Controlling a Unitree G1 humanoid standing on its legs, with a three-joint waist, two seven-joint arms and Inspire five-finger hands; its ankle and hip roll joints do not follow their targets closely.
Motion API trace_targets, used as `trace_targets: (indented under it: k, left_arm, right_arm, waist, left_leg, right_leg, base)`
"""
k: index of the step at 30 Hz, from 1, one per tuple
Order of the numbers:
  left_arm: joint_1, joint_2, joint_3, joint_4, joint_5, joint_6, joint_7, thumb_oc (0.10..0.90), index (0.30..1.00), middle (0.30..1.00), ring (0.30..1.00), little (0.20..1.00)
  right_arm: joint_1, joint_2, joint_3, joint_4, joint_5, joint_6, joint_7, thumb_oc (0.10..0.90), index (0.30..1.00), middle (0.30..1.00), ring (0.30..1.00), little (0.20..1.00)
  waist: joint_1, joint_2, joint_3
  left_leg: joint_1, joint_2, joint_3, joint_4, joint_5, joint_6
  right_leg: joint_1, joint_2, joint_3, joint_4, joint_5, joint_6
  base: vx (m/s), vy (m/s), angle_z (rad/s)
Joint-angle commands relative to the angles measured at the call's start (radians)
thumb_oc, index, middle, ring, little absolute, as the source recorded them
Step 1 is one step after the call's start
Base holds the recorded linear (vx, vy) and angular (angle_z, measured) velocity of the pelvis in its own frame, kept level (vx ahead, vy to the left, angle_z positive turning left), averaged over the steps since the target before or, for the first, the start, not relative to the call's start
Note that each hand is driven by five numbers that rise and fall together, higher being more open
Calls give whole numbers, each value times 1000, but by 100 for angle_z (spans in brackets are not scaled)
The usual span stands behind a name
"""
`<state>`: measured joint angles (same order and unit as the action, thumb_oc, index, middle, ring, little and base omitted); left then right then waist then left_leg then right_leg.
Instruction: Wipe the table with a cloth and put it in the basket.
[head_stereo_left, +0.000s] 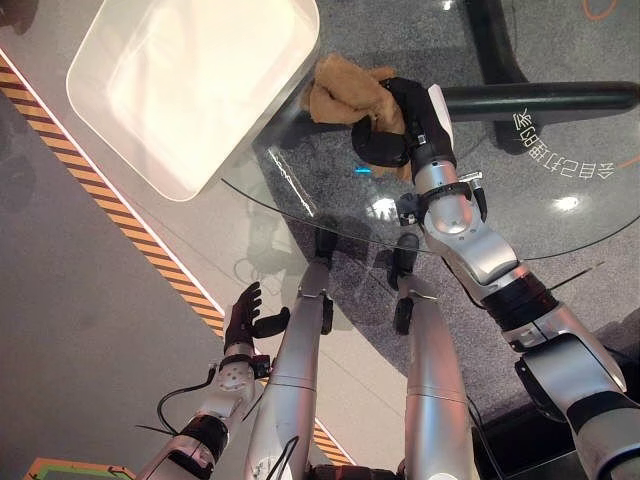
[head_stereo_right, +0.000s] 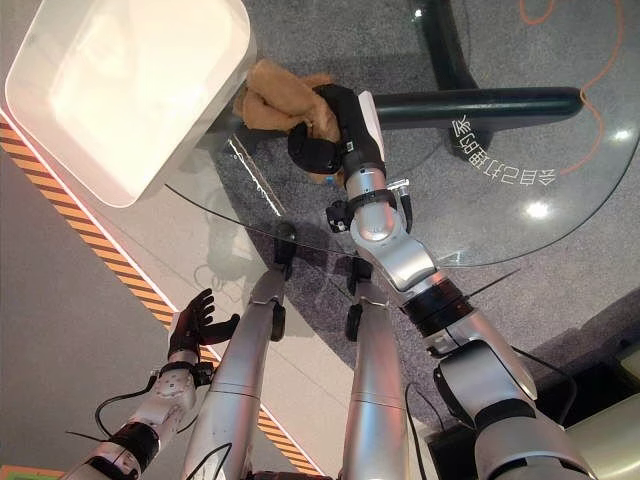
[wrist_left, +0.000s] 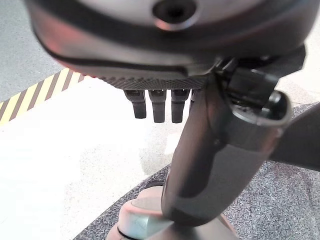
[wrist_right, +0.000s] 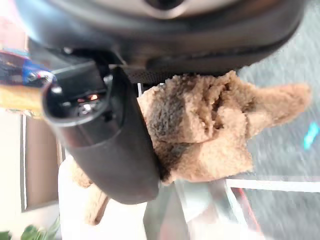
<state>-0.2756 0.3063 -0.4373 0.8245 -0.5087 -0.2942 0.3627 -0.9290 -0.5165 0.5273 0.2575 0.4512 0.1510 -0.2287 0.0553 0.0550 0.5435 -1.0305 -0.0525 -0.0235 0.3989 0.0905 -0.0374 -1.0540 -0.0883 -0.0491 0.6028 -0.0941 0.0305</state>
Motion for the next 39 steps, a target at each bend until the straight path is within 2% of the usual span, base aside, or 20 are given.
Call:
trace_targets:
  k: [1,2,6,9,10,11,12,13,14,20,25,31,36,39]
  left_arm:
    - [97,-40,-1,-31,-12,-33,4,800,900,900,900,900]
    - [98,-35,-2,-34,-31,-37,7,800,900,900,900,900]
    - [102,-28,5,-38,-65,-60,9,800,900,900,900,900]
    - [105,-26,19,-69,-116,-122,33,800,900,900,900,900]
    - [126,-27,22,-84,-144,-154,36,800,900,900,900,900]
    - [108,-27,40,-104,-156,-165,41,800,900,900,900,900]
    - [127,-26,39,-117,-164,-176,46,800,900,900,900,900]
    - [128,-25,50,-145,-177,-198,55,800,900,900,900,900]
    - [115,-26,70,-183,-176,-218,68,800,900,900,900,900]
    - [139,-17,105,-314,-209,-276,68,800,900,900,900,900]
    - [156,-1,130,-447,-210,-280,83,800,900,900,900,900]
    - [177,18,148,-536,-239,-265,38,800,900,900,900,900]
    - [184,29,146,-584,-252,-243,-6,800,900,900,900,900]
    - [194,36,138,-618,-294,-244,-62,800,900,900,900,900]
  right_arm:
    - [62,25,109,-153,99,-45,198,100,300,300,300,200]
    - [62,23,129,-169,117,-51,243,100,300,300,300,200]
    - [65,26,163,-203,145,-61,297,100,300,300,300,200]
    - [66,28,167,-204,141,-80,273,100,300,300,300,200]
    - [89,29,167,-206,140,-88,255,100,300,300,300,200]
    - [71,24,161,-205,138,-93,243,100,300,300,300,200]
    - [93,25,158,-203,135,-97,236,100,300,300,300,200]
    - [96,22,148,-201,133,-105,224,100,300,300,300,200]
    - [83,15,127,-201,134,-115,215,100,300,300,300,200]
    - [108,10,52,-214,151,-152,177,100,300,300,300,200]
    - [144,-6,-18,-250,161,-187,174,100,300,300,300,200]
    - [194,-11,-75,-319,190,-244,201,100,300,300,300,200]
    - [215,-1,-100,-390,245,-257,272,100,300,300,300,200]
    - [224,3,-106,-469,290,-267,377,100,300,300,300,200]
  waist:
    - [16,44,-24]
    - [18,46,-24]
    - [21,49,-24]
    - [23,53,-24]
    - [25,55,-24]
    - [24,53,-24]
    - [27,54,-24]
    - [28,55,-24]
    - [27,53,-24]
    - [31,55,-24]
    - [28,55,-24]
    - [21,54,-24]
    - [15,48,-24]
    - [13,44,-24]
  left_leg:
    - [18,-63,46,69,-102,57]
    - [19,-64,45,71,-101,55]
    - [20,-63,43,78,-100,52]
    - [21,-61,43,78,-98,52]
    - [57,-59,40,83,-128,49]
    - [26,-60,42,77,-98,52]
    - [62,-59,38,82,-128,49]
    - [66,-58,37,81,-128,49]
    - [36,-60,38,72,-98,53]
    - [54,-62,31,64,-94,56]
    - [74,-61,28,59,-93,62]
    - [107,-63,23,48,-92,67]
    - [133,-64,20,42,-92,71]
    - [154,-65,18,39,-94,72]
  right_leg:
    - [17,47,-34,-139,99,-1]
    - [18,46,-35,-139,100,-1]
    - [17,46,-35,-127,97,-2]
    - [16,49,-32,-123,97,-2]
    - [48,52,-28,-110,66,3]
    - [20,50,-33,-120,93,-2]
    - [53,52,-30,-110,63,3]
    - [57,51,-31,-111,62,3]
    - [31,48,-38,-125,91,-3]
    - [49,51,-44,-128,90,-7]
    - [67,55,-43,-128,88,-9]
    - [97,61,-39,-138,89,-9]
    - [125,66,-35,-147,91,-10]
    - [149,66,-33,-154,91,-9]
  base:
    - [-3,-37,1]
    - [0,0,0]
    - [3,-15,2]
    - [12,-24,4]
    - [-6,-25,6]
    - [37,-22,5]
    - [-6,-29,4]
    - [-14,-45,2]
    - [-58,-47,0]
    - [-20,-42,1]
    - [0,0,0]
    - [0,0,0]
    - [-9,-10,-2]
    - [0,0,0]
